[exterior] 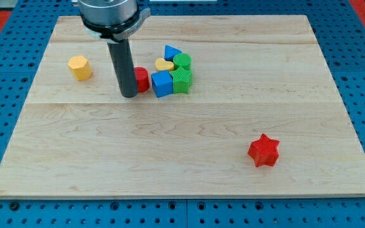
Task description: Move red star towards left and a bit up
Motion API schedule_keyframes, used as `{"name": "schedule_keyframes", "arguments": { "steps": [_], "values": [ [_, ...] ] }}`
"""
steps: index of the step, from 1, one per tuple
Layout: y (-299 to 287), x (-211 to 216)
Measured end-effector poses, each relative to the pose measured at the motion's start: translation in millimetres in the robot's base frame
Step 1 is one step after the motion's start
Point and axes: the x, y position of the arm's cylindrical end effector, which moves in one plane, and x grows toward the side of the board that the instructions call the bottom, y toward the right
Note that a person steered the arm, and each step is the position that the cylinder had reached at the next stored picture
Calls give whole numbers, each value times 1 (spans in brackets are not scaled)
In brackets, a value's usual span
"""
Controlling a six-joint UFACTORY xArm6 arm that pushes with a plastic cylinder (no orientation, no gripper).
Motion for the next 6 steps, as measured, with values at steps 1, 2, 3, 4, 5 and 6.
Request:
{"name": "schedule_keyframes", "arguments": {
  "steps": [1, 2, 3, 4, 5, 6],
  "values": [
    [12, -1],
    [1, 10],
    [57, 37],
    [152, 39],
    [231, 49],
    [276, 84]
  ]
}}
